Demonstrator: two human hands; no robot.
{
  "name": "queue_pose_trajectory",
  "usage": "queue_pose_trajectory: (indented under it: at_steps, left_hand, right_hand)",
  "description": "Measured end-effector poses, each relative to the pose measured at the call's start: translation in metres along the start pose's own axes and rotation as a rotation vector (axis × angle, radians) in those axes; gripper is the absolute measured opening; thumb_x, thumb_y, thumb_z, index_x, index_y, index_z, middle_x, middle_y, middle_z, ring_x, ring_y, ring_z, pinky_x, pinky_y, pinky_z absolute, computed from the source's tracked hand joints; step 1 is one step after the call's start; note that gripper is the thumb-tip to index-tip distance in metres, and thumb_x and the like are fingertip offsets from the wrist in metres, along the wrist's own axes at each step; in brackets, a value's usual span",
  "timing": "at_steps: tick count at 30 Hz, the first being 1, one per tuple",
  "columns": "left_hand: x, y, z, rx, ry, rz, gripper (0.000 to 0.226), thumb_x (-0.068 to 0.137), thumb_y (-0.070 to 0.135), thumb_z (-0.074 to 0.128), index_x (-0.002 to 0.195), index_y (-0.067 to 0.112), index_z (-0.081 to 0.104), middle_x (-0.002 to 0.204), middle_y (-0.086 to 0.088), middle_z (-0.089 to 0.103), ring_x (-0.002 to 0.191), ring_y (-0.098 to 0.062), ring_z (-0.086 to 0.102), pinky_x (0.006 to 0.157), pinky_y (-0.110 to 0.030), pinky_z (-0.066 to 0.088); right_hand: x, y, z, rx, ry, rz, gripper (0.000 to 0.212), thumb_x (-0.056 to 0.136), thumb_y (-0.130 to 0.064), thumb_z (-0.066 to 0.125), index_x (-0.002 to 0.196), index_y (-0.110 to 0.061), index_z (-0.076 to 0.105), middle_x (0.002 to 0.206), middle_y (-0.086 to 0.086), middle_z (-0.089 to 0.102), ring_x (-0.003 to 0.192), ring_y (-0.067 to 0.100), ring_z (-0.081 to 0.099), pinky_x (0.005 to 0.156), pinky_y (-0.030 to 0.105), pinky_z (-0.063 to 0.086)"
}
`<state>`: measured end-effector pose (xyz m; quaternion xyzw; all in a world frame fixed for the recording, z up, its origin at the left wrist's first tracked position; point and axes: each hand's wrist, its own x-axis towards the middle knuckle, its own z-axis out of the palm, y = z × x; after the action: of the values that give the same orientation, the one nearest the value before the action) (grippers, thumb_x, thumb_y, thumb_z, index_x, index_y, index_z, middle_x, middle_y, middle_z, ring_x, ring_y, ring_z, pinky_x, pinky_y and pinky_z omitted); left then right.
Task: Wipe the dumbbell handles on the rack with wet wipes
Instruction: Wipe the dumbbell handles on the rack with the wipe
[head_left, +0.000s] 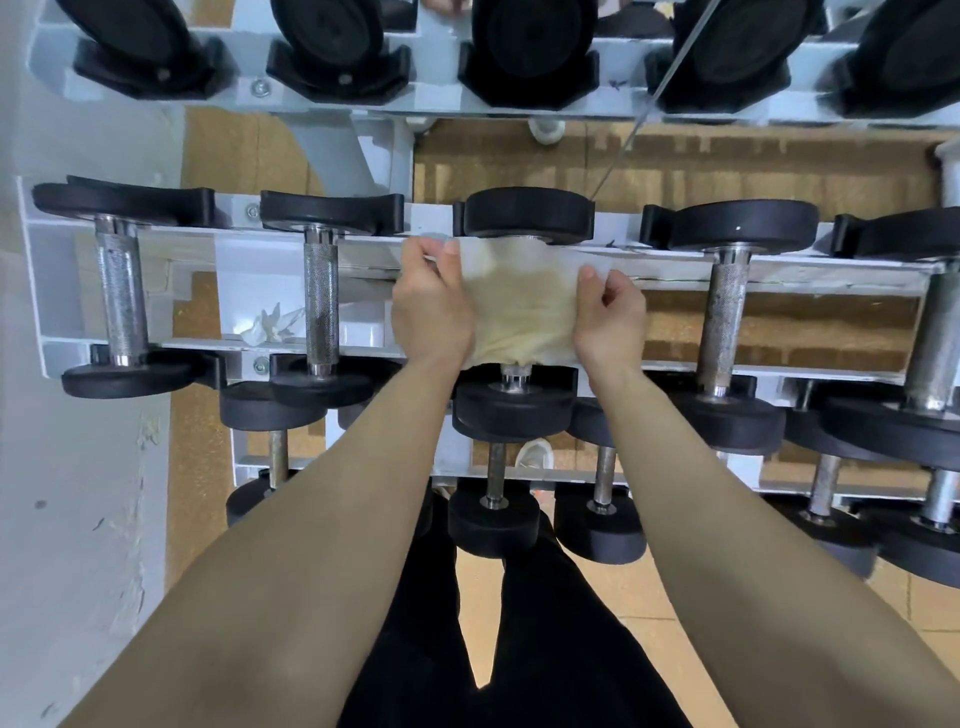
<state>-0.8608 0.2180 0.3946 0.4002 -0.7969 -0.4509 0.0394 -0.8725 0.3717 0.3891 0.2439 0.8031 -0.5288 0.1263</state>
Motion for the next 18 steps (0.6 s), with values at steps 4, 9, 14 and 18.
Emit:
queue_pose_trajectory:
  at_steps: [4, 9, 14, 18]
  left_hand:
    - [-0.010, 0.006, -0.002, -0.114, 0.314, 0.113, 0.010, 0.093, 0.019, 0.051, 0.098, 0.013, 0.058, 0.097, 0.001, 0.056, 0.094, -0.027, 0.056, 0.088, -0.045, 0.048]
    - [-0.057, 0.023, 0.030, -0.116, -0.240, -0.196, 0.031, 0.089, 0.030, 0.066, 0.113, 0.016, 0.054, 0.109, -0.004, 0.065, 0.103, -0.025, 0.063, 0.094, -0.042, 0.052]
    - [-0.044, 0.039, 0.051, 0.035, -0.348, -0.269, 0.051, 0.085, 0.033, 0.076, 0.121, 0.012, 0.046, 0.103, -0.002, 0.058, 0.096, -0.023, 0.059, 0.088, -0.036, 0.052]
    - [-0.013, 0.045, 0.046, -0.178, -0.501, -0.456, 0.047, 0.072, 0.035, 0.087, 0.102, 0.008, 0.065, 0.096, -0.006, 0.071, 0.090, -0.028, 0.071, 0.083, -0.040, 0.060]
  right_hand:
    - [-0.005, 0.006, 0.003, -0.037, 0.191, -0.033, 0.023, 0.105, -0.031, 0.047, 0.115, -0.013, 0.057, 0.095, -0.010, 0.055, 0.096, 0.016, 0.058, 0.088, 0.031, 0.047]
    - [-0.035, 0.010, 0.015, 0.122, 0.260, 0.011, 0.008, 0.102, -0.019, 0.050, 0.109, -0.018, 0.055, 0.113, 0.003, 0.057, 0.105, 0.018, 0.054, 0.090, 0.030, 0.043]
    - [-0.048, 0.010, 0.019, 0.280, 0.307, 0.071, 0.009, 0.104, -0.021, 0.046, 0.105, -0.021, 0.055, 0.109, -0.001, 0.058, 0.096, 0.007, 0.054, 0.081, 0.020, 0.042]
    - [-0.048, 0.011, 0.020, 0.274, 0.286, 0.054, 0.011, 0.105, -0.022, 0.044, 0.104, -0.021, 0.055, 0.103, -0.003, 0.058, 0.095, 0.011, 0.054, 0.081, 0.024, 0.042]
